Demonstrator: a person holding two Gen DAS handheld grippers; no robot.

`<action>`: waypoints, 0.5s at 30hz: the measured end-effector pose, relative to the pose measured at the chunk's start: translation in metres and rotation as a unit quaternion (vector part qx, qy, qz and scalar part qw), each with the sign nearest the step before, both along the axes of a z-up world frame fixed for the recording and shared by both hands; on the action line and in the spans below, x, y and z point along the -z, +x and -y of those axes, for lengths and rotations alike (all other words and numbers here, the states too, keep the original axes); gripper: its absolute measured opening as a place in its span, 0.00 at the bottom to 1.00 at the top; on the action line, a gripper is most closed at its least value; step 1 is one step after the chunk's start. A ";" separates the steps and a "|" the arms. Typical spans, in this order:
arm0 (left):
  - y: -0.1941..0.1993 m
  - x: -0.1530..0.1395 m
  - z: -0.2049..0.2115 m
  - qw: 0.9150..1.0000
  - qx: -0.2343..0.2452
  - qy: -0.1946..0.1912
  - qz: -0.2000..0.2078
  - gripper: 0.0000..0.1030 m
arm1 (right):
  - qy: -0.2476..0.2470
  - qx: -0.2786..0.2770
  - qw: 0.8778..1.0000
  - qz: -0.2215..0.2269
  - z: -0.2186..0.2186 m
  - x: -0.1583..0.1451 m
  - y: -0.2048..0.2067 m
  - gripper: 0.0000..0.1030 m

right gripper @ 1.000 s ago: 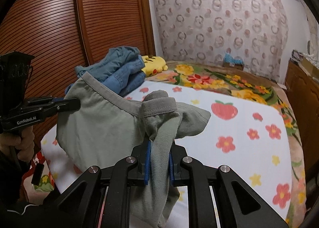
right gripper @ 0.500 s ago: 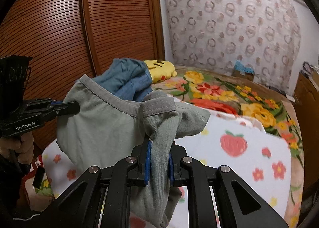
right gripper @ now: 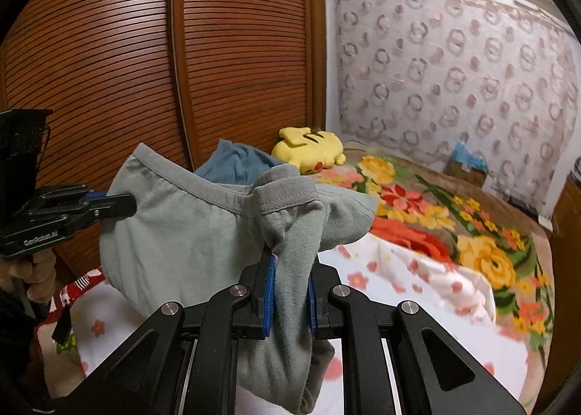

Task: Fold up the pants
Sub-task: 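Lift the folded shorts with both tools and carry them toward the blue jeans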

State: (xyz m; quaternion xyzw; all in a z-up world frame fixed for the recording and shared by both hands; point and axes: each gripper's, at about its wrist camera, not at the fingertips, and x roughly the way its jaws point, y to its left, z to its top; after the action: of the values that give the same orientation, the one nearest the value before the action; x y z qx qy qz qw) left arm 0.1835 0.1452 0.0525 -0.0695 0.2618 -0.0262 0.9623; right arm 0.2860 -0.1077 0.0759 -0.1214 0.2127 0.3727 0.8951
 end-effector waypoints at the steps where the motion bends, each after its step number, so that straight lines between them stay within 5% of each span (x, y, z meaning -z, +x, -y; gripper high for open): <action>1: 0.000 0.000 -0.004 1.000 -0.005 0.000 0.002 0.09 | -0.004 -0.006 1.000 0.004 -0.005 -0.003 0.005 0.14; 15: -0.008 -0.004 -0.041 0.997 -0.061 -0.024 0.031 0.09 | -0.050 -0.080 0.994 0.060 -0.064 -0.032 0.054 0.14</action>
State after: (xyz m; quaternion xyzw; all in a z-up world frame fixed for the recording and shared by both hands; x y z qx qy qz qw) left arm 0.1760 0.1858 0.0567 -0.1070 0.2264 0.0239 0.9678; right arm 0.3396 -0.0436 0.1079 -0.2043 0.1667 0.4242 0.8663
